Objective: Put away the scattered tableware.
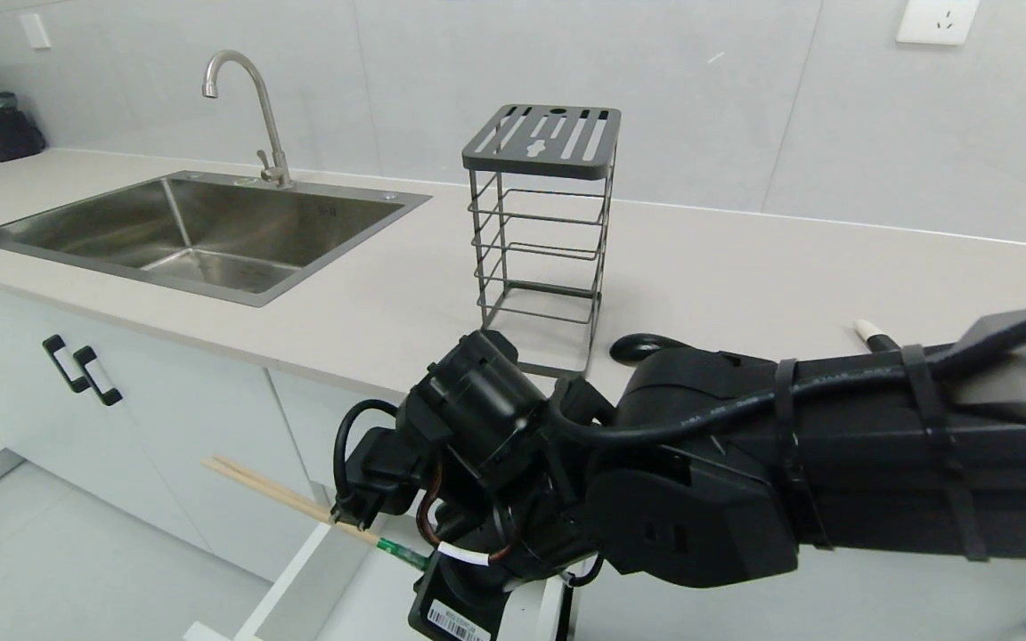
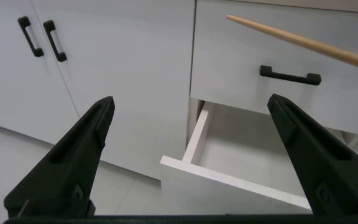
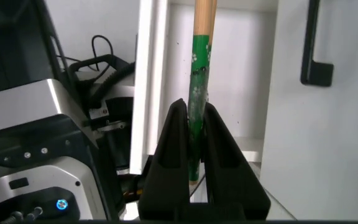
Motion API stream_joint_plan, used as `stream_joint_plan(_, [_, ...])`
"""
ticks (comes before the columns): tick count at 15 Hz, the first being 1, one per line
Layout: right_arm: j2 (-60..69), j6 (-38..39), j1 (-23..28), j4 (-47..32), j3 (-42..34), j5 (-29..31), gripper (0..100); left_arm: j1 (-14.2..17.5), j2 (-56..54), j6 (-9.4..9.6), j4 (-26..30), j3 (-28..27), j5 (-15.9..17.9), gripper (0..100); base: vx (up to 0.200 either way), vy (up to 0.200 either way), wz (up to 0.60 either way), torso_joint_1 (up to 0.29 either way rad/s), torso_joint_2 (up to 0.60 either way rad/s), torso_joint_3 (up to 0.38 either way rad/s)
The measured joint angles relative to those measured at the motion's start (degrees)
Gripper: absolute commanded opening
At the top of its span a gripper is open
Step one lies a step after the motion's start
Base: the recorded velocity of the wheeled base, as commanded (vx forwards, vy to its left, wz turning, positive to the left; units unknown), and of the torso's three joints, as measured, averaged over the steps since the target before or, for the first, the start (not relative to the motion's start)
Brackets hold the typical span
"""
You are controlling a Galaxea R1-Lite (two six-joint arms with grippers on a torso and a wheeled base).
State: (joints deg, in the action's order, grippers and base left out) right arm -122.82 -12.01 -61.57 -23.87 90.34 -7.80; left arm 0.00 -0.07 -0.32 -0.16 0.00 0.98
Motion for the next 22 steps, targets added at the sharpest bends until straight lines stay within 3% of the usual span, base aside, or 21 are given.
stream_joint_plan(6, [-0.48,0.30,-1.18,-0.79,-0.51,0.66,0,0.00,0.00,0.00,-0.13,0.00,0.04,100,0.000,0.000,0.00,-0.176,0.33,0.140])
stream_joint_plan(10, [-0.55,0.51,-4.00,0.00,-2.21,7.25,0,0.00,0.00,0.00,0.00,0.00,0.02,100,0.000,0.000,0.00,-0.249,0.35,0.146])
stream_joint_plan(13, [-0.52,0.55,-4.33,2.28,-5.34,7.91,0,-0.02,0.00,-0.01,-0.02,0.00,0.04,100,0.000,0.000,0.00,-0.198,0.30,0.118])
stream_joint_plan(22, [-1.99,4.00,-0.94,2.96,-4.27,8.07,0,0.00,0.00,0.00,0.00,0.00,0.04,100,0.000,0.000,0.00,-0.014,0.10,0.039])
